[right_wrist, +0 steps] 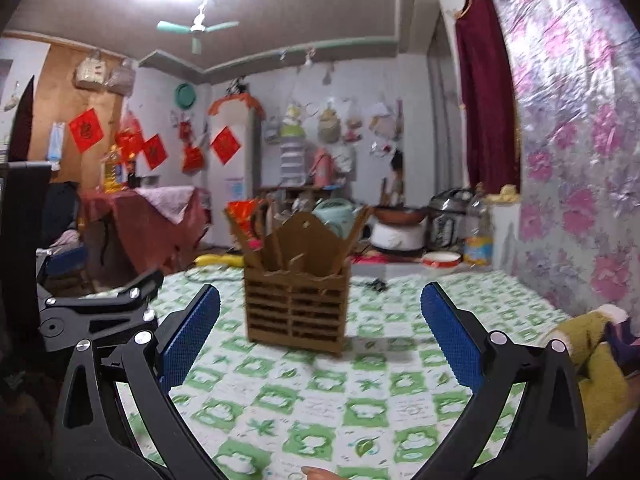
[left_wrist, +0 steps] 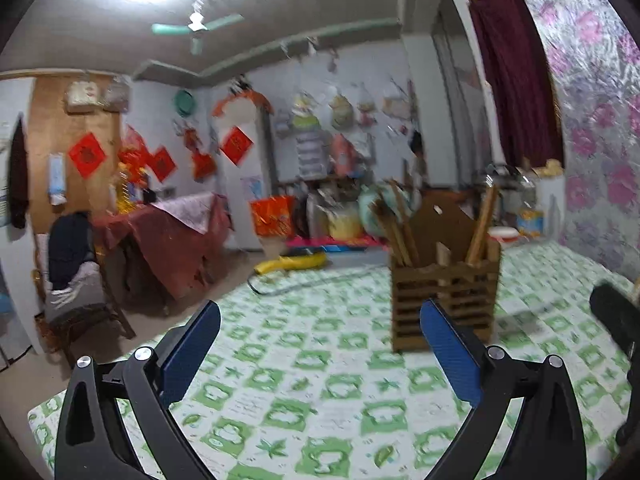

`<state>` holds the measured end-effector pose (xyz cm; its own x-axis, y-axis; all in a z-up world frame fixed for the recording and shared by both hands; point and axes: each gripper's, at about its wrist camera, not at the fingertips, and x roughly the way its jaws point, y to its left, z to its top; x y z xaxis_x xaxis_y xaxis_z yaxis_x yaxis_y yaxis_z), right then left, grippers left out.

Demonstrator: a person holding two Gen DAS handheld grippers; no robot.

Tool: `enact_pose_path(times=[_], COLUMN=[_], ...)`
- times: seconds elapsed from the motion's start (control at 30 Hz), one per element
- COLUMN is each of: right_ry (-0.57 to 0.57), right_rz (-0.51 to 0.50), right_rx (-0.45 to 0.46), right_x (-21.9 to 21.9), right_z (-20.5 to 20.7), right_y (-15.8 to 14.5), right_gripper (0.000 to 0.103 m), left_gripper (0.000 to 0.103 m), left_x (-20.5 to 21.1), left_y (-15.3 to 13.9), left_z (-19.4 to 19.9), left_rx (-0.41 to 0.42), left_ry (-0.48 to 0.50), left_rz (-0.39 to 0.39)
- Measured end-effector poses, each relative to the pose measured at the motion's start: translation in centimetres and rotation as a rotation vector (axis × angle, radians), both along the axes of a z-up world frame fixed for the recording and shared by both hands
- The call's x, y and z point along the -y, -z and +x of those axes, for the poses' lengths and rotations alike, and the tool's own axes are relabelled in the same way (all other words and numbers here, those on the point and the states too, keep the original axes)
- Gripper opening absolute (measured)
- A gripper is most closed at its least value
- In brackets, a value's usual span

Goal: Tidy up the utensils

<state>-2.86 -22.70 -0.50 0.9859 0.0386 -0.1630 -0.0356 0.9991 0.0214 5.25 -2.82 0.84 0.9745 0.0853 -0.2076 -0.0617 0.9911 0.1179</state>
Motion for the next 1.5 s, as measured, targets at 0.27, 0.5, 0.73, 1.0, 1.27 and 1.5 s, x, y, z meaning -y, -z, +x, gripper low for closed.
enact_pose_path(times=[0.27,0.5,0.73,1.0,1.27,1.5], right_ry=[0.032,-0.002,-0.006,0.007,0.091,0.142], right_rz=[0.008,0.014,0.028,0.034,-0.03,0.033], right_rx=[0.01,0.04,-0.032,-0.015,0.059,0.048], right_x=[0.0,-0.2,0.1,0.2,-0.9,0.3], right_z=[-0.5,-0.8,0.3,-0.2,0.0,1.9], right_y=[0.1,-0.2,0.2,0.3,-0.2,-0.1], right_gripper=[0.097,0.097,0.097,0.097,0.097,0.097], left_gripper=[0.098,0.098,0.098,0.098,0.098,0.098], left_x=[-1.7,-1.1,-1.3,-1.6,-0.1,0.2], left_y=[-0.2,-0.4,-0.3,0.2,0.3,0.3], left_z=[-0.1,-1.0,-0.7,0.7,0.7,1.4], left_rx=[0.003,0.029,0.014,-0.059,-0.057,-0.051], left_ry=[0.112,0.131,0.127,0.092,0.111,0.082], left_rz=[-0.131,-0.108,-0.114,-0.127,-0.059,-0.05])
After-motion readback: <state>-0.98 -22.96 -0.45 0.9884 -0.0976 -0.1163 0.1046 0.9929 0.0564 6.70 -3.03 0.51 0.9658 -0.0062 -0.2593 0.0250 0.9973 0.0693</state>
